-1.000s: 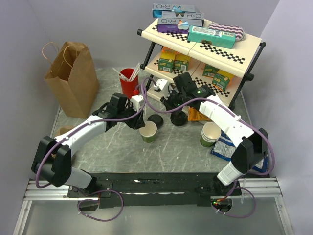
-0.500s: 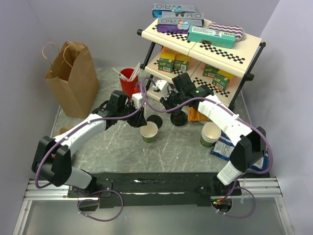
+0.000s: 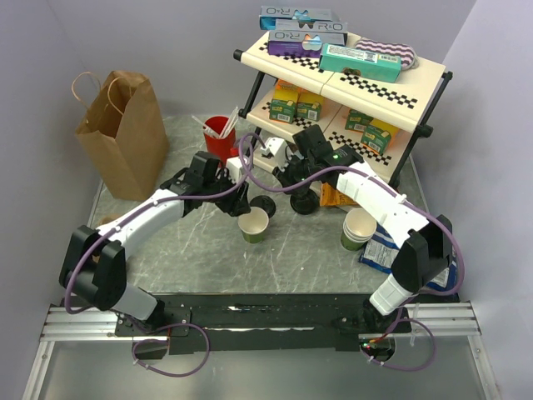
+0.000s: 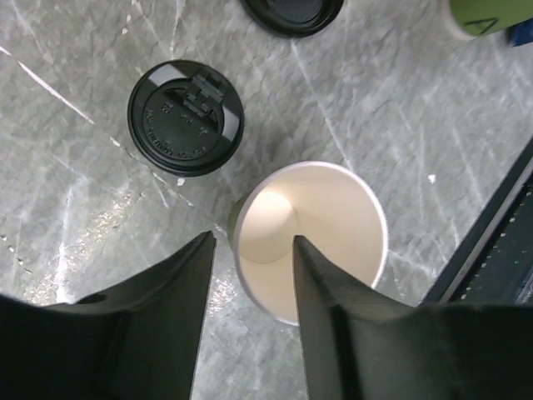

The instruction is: Pack the takeout coffee

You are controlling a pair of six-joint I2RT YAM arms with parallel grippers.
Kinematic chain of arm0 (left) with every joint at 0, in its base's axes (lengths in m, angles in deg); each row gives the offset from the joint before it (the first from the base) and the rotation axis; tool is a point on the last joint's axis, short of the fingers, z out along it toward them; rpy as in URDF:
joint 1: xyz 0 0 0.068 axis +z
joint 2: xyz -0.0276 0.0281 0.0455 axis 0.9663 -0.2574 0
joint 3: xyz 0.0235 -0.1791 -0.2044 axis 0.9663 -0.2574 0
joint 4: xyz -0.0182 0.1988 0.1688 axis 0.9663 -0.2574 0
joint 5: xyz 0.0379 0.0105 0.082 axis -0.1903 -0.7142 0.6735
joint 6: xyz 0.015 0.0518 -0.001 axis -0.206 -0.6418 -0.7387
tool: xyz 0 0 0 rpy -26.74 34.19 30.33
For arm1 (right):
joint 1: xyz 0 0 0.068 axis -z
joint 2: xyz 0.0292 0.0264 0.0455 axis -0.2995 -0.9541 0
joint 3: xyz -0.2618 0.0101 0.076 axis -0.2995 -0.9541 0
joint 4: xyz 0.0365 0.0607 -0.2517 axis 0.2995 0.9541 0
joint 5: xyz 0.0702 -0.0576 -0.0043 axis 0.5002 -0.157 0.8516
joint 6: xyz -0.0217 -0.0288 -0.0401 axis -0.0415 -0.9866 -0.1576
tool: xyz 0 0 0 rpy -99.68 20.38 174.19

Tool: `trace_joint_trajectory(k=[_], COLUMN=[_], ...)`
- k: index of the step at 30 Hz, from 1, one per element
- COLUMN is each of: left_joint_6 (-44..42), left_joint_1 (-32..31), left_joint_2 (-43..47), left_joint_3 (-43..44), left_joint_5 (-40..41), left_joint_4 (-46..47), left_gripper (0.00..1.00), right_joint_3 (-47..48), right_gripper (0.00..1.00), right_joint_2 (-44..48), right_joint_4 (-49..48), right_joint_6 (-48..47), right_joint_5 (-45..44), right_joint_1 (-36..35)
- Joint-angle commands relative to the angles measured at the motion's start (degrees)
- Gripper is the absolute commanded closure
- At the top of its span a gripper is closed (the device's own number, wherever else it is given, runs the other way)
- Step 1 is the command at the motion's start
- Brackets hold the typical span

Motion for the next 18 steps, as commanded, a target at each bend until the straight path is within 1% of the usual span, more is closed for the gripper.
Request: trace_joint_trajectory(k=[1, 2, 7, 9, 12, 15, 16, 17, 18], left_joint_6=[-1.9, -2.2, -2.3, -2.6, -2.8, -3.2, -3.7, -3.9, -4.1], left_joint_1=[-0.3, -0.3, -0.3, -0.4, -0.4, -0.4, -0.3, -0.3, -0.1], left_joint_2=[-1.6, -2.0, -2.2, -2.1, -1.9, -0.8, -0.2, 0.2, 0.5], left_joint_3=[0.0, 0.4, 0.2, -0.3, -0.6, -0.9, -1.0, -1.2, -1.5], left_joint_5=[1.4, 0.9, 0.5, 0.7, 0.6, 0.7, 1.1, 1.3, 1.4], left_joint_4=[-0.7, -1.1, -1.4, -1.3, -2.0, -3.0, -3.2, -3.8, -4.0], left_gripper=[0.55, 0.59, 0.66, 0.67, 0.73, 0.83, 0.94, 0.98, 0.99], right_joint_3=[0.1, 0.1, 0.5, 0.8, 1.5, 3.3, 3.8, 4.3, 4.9], right_gripper=[0.74, 0.74, 0.74, 0.74, 0.74, 0.74, 0.74, 0.74, 0.74], right_joint_2=[-0.6, -0.6, -1.7, -2.1, -3.3, -5.5, -7.0, -7.7, -9.0], right_joint_4=[-1.2, -1.2, -1.3, -1.3, -1.7, -1.9, -1.9, -2.0, -2.1], right_joint_6=[0.1, 0.2, -0.1, -0.3, -0.5, -1.7, -2.1, -2.4, -3.1], right_joint_5=[-0.3, -0.3, -0.3, -0.3, -0.1, 0.9, 1.9, 2.5, 2.7], right_joint_1=[0.4, 0.4, 0.4, 0.4, 0.4, 0.4, 0.4, 0.4, 0.3])
